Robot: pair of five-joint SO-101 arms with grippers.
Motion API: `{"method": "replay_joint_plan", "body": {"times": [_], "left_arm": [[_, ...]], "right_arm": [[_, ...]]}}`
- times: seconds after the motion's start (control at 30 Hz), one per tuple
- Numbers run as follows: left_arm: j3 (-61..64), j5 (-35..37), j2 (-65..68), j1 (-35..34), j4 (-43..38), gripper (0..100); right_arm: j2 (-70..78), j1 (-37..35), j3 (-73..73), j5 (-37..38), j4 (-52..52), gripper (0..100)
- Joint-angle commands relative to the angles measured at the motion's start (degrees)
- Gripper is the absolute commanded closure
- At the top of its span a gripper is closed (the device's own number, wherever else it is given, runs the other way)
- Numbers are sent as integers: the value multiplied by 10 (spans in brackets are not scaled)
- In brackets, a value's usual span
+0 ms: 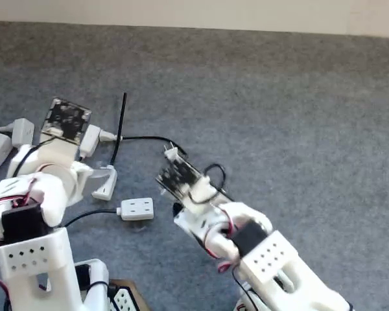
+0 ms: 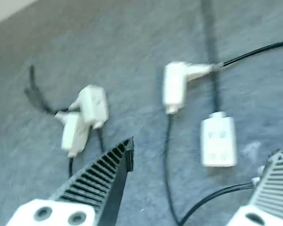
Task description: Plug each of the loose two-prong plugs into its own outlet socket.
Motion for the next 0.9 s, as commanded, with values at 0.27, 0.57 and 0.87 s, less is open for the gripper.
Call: {"method": "replay_joint_plan", "body": {"times": [0.27,0.57,0.87], "left_arm": [[-15,63,0,143,23,589],[69,92,0,190,-24,589],[124,95,-2,193,-54,589]], "right_arm": [[-54,-69,10,-31,-7,993],[-54,-66,-82,-55,63,993],[-53,-67,-180,-55,131,993]]}}
